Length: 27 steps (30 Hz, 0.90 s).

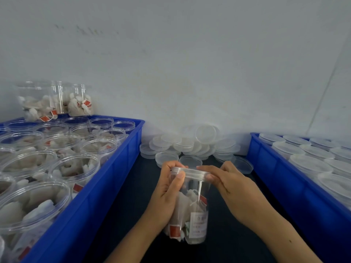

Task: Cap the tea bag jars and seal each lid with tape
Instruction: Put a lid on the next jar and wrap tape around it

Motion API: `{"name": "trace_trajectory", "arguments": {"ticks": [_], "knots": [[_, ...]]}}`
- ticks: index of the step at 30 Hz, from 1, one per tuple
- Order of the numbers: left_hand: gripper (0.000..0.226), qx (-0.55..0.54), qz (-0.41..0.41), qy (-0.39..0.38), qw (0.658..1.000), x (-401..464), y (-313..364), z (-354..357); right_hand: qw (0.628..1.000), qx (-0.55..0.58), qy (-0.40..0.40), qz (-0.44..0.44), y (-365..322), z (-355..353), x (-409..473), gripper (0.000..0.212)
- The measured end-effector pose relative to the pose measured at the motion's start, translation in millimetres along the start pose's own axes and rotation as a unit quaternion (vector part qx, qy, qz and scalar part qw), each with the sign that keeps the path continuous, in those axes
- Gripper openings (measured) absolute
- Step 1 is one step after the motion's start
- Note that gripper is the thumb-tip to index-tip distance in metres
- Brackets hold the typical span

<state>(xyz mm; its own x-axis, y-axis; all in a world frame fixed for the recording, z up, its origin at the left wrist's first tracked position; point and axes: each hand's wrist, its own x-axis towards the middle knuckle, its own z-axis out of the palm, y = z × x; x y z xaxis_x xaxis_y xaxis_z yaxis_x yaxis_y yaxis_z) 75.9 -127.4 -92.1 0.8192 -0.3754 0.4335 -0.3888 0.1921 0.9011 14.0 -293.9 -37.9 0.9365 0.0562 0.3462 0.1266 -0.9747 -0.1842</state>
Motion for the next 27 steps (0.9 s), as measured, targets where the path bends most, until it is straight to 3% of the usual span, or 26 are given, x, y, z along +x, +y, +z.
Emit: {"name": "trace_trajectory", "arguments": {"ticks": [3, 6, 9, 14, 17, 20, 23, 25, 27], "knots": [[0.037, 0.166, 0.014, 0.035, 0.985, -2, 6, 6, 1.000, -0.013, 0.019, 0.020, -6, 2, 1, 0.065], [0.051, 0.260, -0.001, 0.086, 0.962, -8, 18, 18, 0.999, -0.031, 0.031, 0.027, -18, 5, -1, 0.031], [0.066, 0.214, -0.030, 0.091, 0.972, -11, 22, 21, 0.999, -0.013, 0.034, 0.040, -30, 8, -7, 0.039], [0.049, 0.119, -0.039, 0.097, 0.987, -5, 16, 13, 0.993, 0.098, -0.010, 0.071, -27, 9, -13, 0.053], [0.055, 0.120, -0.038, 0.100, 0.987, -4, 15, 12, 0.950, 0.241, -0.072, 0.184, -17, 4, -15, 0.066], [0.055, 0.106, -0.038, 0.101, 0.988, -2, 15, 9, 0.925, 0.286, -0.153, 0.198, -10, -8, -17, 0.075], [0.049, 0.074, -0.039, 0.089, 0.993, 0, 16, 4, 0.936, 0.298, -0.094, 0.164, -1, -13, -17, 0.052], [0.049, 0.045, -0.046, 0.073, 0.995, 1, 17, 1, 0.955, 0.252, -0.052, 0.146, 0, -18, -17, 0.037], [0.056, 0.021, -0.054, 0.056, 0.997, 2, 17, -2, 0.975, 0.171, -0.031, 0.137, -4, -22, -19, 0.034]]}}
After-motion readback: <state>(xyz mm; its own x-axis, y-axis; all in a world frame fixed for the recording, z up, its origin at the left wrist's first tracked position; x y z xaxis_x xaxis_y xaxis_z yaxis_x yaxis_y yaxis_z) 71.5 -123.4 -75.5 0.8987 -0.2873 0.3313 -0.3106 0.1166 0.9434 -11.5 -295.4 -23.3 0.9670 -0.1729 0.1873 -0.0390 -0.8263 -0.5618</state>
